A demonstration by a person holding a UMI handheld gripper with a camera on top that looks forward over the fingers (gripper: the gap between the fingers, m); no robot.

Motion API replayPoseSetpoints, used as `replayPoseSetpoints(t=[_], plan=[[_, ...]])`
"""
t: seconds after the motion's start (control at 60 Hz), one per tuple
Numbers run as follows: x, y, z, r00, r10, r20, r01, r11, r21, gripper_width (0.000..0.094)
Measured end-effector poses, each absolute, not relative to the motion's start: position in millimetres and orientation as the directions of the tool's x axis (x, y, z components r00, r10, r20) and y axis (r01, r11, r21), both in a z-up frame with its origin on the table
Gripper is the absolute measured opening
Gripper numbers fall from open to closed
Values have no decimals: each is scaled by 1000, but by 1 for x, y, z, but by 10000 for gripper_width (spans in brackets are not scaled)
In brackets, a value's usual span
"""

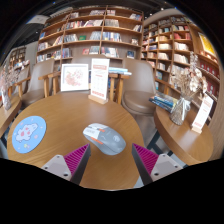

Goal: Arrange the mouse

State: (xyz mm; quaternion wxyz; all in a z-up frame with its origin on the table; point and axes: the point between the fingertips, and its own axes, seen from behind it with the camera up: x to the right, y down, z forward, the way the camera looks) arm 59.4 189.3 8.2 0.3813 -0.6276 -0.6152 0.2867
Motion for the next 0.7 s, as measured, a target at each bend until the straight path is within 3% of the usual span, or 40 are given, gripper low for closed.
replayPoseSetpoints(t=[0.383, 0.7], plan=[[9, 191, -10, 32, 992, 122, 603, 78, -794, 841], [-37, 204, -13, 75, 993, 89, 616, 24, -788, 837]])
